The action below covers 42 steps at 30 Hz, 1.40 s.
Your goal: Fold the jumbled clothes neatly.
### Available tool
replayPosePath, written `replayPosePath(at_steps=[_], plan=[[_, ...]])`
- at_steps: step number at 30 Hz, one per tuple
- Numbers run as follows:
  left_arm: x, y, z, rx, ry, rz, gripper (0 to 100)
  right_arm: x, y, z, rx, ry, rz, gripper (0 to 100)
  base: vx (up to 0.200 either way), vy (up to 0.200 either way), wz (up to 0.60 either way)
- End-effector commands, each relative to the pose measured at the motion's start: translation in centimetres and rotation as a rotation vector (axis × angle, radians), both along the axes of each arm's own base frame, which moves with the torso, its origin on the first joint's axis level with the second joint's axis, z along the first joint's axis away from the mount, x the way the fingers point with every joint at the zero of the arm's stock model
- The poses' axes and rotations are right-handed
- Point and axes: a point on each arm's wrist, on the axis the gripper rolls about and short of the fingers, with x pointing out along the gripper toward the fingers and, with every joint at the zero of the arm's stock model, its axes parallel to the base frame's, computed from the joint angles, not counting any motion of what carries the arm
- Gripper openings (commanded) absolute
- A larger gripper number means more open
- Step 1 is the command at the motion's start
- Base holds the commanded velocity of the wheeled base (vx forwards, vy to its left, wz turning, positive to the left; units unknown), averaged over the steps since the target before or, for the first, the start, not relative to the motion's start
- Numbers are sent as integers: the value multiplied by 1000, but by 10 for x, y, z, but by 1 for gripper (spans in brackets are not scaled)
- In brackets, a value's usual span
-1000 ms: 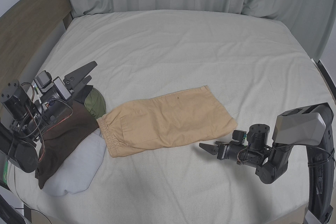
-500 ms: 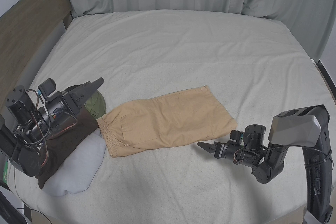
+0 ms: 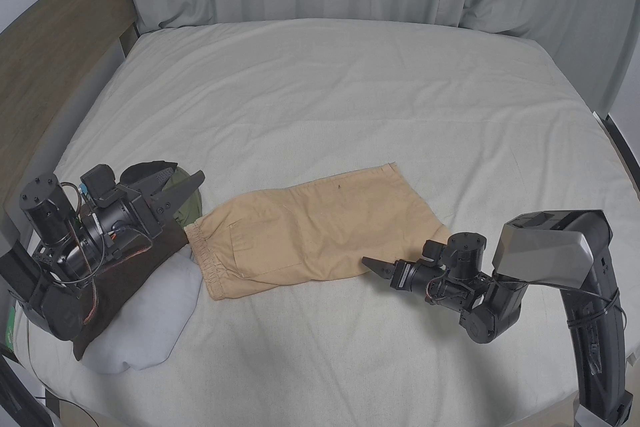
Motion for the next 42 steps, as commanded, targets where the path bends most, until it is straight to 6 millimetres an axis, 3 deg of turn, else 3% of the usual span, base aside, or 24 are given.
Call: replayPosePath(at_steps=[1,6,26,42], plan=[[3,0,-8,14,18,3,100,6,7,-6,4,6,7,100,0,0,0],[5,-1,-11,28,23,3,100,13,13,-12,26,16,4,100,0,0,0],[6,-1,-14,31,30,-2,100,33,40,-3,118,23,-35,100,0,0,0],[8,-2,-17,36,37,-20,100,34,38,-6,140,47,-53,100,0,0,0]])
